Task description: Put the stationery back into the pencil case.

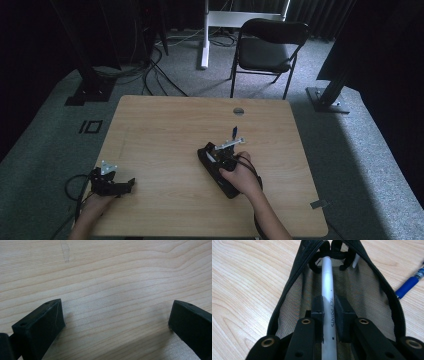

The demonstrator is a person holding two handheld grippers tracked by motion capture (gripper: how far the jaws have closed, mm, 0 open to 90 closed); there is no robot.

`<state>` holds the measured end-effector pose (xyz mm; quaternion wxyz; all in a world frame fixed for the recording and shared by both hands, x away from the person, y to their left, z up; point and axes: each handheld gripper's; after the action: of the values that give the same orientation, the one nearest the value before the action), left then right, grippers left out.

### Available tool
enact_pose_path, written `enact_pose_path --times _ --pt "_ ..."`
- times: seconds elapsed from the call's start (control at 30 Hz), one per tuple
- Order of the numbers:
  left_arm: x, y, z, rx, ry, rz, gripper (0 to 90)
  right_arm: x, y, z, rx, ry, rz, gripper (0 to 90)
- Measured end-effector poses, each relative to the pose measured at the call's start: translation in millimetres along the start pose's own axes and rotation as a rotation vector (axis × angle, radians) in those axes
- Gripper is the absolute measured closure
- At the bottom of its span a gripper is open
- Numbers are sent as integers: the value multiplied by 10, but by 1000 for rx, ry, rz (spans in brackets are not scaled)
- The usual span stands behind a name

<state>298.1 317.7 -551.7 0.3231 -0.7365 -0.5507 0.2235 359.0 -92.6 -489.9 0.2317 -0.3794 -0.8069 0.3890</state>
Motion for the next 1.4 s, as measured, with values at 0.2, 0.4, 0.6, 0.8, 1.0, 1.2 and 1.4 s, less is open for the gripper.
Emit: enact_pose_path --times 0.2,0.4,0.6,0.8,1.0,1.2,1.4 --pt "0 0 0 0 0 0 3 29 79 -72 49 -7 10 784" --pt "0 0 0 0 0 0 3 40 158 -87 75 -9 20 784" --pt "0 0 0 0 0 0 3 34 195 -84 91 -4 21 783" --pt "0 0 0 0 0 0 3 22 200 -80 95 3 13 781" --pt "0 0 0 0 0 0 3 28 166 -90 81 13 4 779" --pt "0 0 0 0 0 0 3 30 143 -96 81 15 0 779" --pt "0 0 0 0 0 0 3 24 98 -105 68 17 -8 778"
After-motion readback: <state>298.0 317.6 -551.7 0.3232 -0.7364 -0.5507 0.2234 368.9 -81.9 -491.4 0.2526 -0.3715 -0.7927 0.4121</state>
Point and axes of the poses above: each handheld gripper's, and its own axes: y roughly forward along the jaws, z roughly out of its underside, x roughly to its left, and after that the axes turned 1 degree about -z, right-handed
